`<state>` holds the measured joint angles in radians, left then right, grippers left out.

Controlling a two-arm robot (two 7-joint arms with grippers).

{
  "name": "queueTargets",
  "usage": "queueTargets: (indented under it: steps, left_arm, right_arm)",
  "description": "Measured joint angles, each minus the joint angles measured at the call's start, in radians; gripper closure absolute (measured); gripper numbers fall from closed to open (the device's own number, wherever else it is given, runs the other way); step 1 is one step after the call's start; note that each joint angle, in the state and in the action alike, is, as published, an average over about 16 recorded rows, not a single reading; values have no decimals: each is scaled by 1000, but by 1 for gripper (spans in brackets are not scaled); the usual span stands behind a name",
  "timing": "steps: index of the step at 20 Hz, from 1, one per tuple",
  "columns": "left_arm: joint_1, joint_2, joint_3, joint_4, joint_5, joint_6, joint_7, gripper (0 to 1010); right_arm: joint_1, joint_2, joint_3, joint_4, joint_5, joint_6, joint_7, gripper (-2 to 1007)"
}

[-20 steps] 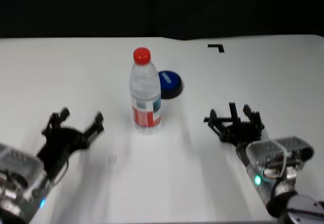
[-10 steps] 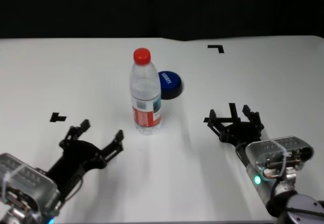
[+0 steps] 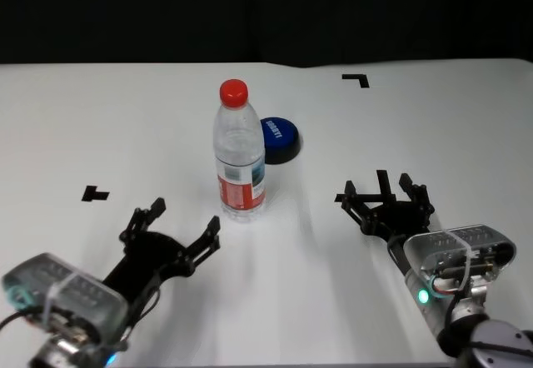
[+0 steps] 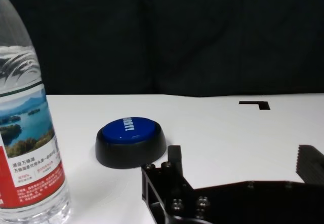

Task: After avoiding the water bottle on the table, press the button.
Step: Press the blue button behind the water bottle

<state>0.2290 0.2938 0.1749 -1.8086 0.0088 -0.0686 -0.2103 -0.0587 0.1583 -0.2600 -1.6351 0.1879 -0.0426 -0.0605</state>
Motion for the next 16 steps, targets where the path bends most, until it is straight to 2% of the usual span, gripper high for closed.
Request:
queueTargets:
  steps: [7, 16]
  left_arm:
    - [-56, -30, 24, 72, 27, -22, 8, 7]
    - [-99, -50, 43, 128, 35, -31, 3, 7]
  right_arm:
    - [0, 0, 0, 0, 0, 0, 0, 2]
    - [0, 0, 0, 0, 0, 0, 0, 2]
